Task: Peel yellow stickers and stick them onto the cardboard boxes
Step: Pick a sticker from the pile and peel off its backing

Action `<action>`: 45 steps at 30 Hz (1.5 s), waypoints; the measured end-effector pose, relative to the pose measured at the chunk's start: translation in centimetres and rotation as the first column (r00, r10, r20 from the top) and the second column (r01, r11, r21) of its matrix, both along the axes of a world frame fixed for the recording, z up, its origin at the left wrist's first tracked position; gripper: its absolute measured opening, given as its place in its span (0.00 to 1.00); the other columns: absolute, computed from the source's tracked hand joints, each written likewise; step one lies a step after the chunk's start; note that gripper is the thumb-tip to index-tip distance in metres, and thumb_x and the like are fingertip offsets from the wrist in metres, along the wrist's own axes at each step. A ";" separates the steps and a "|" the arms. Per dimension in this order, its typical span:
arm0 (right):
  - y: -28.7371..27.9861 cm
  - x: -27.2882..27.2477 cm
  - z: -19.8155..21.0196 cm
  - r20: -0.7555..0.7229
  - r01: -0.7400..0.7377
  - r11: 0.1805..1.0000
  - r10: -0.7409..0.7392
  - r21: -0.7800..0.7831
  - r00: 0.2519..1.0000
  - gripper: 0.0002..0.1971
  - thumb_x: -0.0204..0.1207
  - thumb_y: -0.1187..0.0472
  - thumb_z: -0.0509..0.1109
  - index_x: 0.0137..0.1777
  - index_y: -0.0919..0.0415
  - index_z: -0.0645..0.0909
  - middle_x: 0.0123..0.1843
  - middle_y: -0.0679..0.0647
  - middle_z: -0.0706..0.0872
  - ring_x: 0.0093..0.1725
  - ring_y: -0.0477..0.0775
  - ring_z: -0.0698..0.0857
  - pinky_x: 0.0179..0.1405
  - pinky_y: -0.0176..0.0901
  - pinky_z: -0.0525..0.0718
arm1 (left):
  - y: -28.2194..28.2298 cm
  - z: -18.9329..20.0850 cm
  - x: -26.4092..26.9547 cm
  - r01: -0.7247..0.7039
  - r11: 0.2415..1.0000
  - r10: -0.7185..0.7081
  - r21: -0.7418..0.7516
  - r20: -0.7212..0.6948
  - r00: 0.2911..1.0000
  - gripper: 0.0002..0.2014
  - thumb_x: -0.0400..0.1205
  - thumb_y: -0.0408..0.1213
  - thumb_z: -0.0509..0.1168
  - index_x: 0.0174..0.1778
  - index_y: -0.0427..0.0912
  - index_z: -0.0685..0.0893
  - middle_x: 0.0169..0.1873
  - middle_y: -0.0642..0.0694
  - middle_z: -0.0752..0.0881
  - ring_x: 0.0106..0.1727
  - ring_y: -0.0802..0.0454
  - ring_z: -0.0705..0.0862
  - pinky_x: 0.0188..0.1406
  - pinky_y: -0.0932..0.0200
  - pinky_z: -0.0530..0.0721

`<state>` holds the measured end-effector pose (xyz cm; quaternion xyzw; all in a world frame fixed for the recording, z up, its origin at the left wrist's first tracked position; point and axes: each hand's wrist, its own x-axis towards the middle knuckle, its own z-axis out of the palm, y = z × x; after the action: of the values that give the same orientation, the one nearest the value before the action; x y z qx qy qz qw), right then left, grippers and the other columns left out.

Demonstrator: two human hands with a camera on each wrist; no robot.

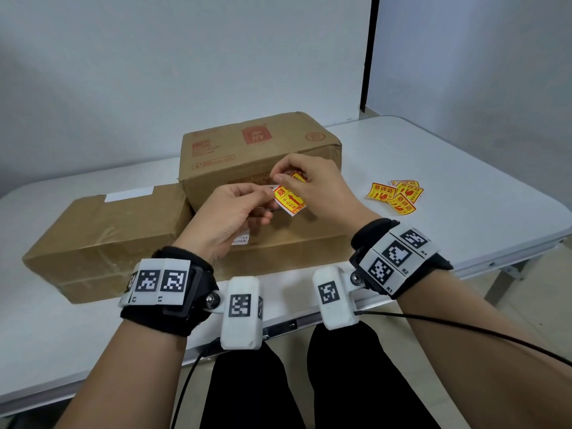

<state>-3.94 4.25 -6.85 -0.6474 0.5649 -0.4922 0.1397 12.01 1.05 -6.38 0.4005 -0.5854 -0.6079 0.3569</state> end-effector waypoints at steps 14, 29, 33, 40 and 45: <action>0.3 0.2 0.1 -0.036 0.120 0.987 -0.117 0.111 0.993 0.06 0.76 0.62 0.72 0.50 0.57 0.90 0.46 0.51 0.91 0.44 0.49 0.90 0.43 0.37 0.88 | 0.0 -0.8 -1.8 -0.127 0.992 0.125 0.000 -0.187 0.974 0.05 0.81 0.28 0.66 0.42 0.33 0.87 0.32 0.43 0.88 0.29 0.56 0.83 0.35 0.65 0.85; 0.6 -0.3 -0.1 0.001 0.146 0.983 -0.147 0.107 0.989 0.06 0.75 0.61 0.73 0.46 0.56 0.92 0.43 0.51 0.93 0.46 0.46 0.89 0.52 0.37 0.85 | 0.2 -1.2 -1.8 -0.083 0.991 0.078 -0.102 -0.055 0.995 0.07 0.80 0.30 0.68 0.51 0.31 0.87 0.39 0.42 0.91 0.30 0.57 0.84 0.35 0.65 0.84; 0.7 -0.2 0.0 -0.024 0.144 0.983 -0.143 0.111 0.989 0.06 0.75 0.60 0.73 0.47 0.56 0.91 0.44 0.50 0.92 0.46 0.44 0.88 0.49 0.32 0.83 | 0.3 -1.1 -1.9 -0.109 0.987 0.106 -0.119 -0.035 0.994 0.05 0.80 0.30 0.68 0.47 0.33 0.87 0.38 0.42 0.90 0.30 0.57 0.84 0.36 0.61 0.83; 1.2 -0.4 0.1 0.041 0.094 0.990 -0.099 0.109 0.994 0.03 0.73 0.60 0.75 0.45 0.58 0.88 0.42 0.48 0.91 0.45 0.44 0.90 0.46 0.33 0.86 | 0.7 -0.9 -2.0 -0.141 0.978 0.142 -0.155 -0.011 0.990 0.04 0.79 0.31 0.68 0.45 0.35 0.87 0.31 0.47 0.89 0.29 0.56 0.83 0.34 0.58 0.79; 1.3 -0.6 0.2 0.216 -0.002 0.982 -0.040 0.190 0.976 0.05 0.72 0.61 0.77 0.44 0.63 0.90 0.41 0.55 0.92 0.39 0.52 0.93 0.47 0.42 0.91 | 1.0 -0.4 -1.8 -0.131 0.969 0.151 -0.211 0.080 0.985 0.06 0.80 0.34 0.68 0.45 0.35 0.89 0.31 0.42 0.89 0.27 0.57 0.81 0.35 0.55 0.77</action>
<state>-4.59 5.53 -6.61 -0.5676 0.5965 -0.5058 0.2573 10.17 2.05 -6.76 0.4310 -0.6313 -0.4975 0.4101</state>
